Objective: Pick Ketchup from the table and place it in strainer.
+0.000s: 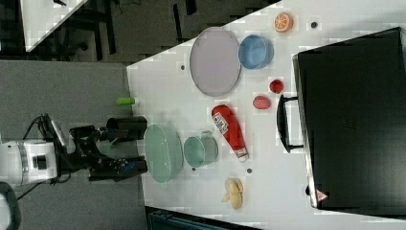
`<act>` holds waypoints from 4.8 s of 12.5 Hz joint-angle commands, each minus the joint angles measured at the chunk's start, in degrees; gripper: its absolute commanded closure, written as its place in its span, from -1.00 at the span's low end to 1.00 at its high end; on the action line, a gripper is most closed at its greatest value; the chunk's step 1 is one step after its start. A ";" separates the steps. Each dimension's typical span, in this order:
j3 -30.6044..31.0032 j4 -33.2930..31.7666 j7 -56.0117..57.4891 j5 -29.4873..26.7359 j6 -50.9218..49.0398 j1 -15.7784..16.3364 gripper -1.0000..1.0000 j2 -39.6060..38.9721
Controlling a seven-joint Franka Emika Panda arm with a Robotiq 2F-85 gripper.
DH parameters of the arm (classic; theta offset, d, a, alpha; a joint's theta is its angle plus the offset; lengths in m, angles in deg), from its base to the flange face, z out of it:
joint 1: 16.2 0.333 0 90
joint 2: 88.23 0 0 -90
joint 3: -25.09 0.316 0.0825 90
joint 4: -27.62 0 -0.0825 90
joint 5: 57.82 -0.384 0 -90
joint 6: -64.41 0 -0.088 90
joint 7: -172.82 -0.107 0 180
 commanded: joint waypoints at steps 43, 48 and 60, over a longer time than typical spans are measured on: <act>14.91 -8.51 42.84 -0.01 19.33 2.00 -0.21 -11.75; 26.79 -8.03 14.84 -0.22 21.22 3.71 -0.21 -15.54; 34.47 -8.01 -5.65 7.70 44.99 8.22 -0.30 -40.31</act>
